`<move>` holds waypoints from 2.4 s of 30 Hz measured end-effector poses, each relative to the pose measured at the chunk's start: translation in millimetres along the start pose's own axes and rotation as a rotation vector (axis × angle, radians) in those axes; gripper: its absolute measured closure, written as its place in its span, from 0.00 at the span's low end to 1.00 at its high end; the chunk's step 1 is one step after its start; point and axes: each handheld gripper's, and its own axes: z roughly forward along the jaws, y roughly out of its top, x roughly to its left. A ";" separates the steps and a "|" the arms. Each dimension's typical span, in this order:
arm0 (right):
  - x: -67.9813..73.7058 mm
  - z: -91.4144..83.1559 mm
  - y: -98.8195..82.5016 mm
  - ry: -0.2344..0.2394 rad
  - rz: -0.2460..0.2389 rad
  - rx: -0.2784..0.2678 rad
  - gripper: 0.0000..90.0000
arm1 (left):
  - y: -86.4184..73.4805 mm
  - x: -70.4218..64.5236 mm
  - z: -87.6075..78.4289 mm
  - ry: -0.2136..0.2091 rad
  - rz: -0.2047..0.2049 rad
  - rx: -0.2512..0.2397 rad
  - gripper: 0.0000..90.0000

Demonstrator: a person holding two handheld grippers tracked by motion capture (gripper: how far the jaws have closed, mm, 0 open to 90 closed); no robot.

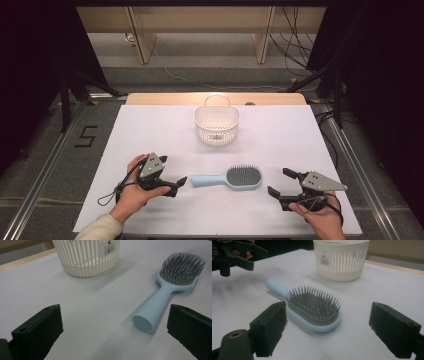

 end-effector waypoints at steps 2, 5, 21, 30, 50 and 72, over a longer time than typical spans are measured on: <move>0.1 -0.2 -0.1 -0.002 0.003 0.000 0.17 | 0.0 0.5 0.0 0.000 -0.002 -0.002 0.00; 0.5 0.1 -0.2 -0.003 0.009 -0.004 0.17 | 0.0 0.7 -0.1 0.000 -0.003 -0.004 0.00; 4.9 1.6 3.4 -0.015 -0.019 -0.017 0.19 | -0.8 3.5 -3.6 0.015 -0.001 -0.008 0.00; 27.6 22.4 30.6 0.034 -0.088 -0.020 0.82 | 0.6 2.4 -2.1 0.024 0.003 -0.011 0.00; 90.6 201.4 77.6 0.115 -0.056 0.407 1.00 | 0.6 6.2 -6.1 0.043 0.028 -0.015 0.01; 107.3 242.1 76.7 0.091 -0.056 0.565 1.00 | -2.3 10.9 -8.5 0.051 0.034 0.000 0.00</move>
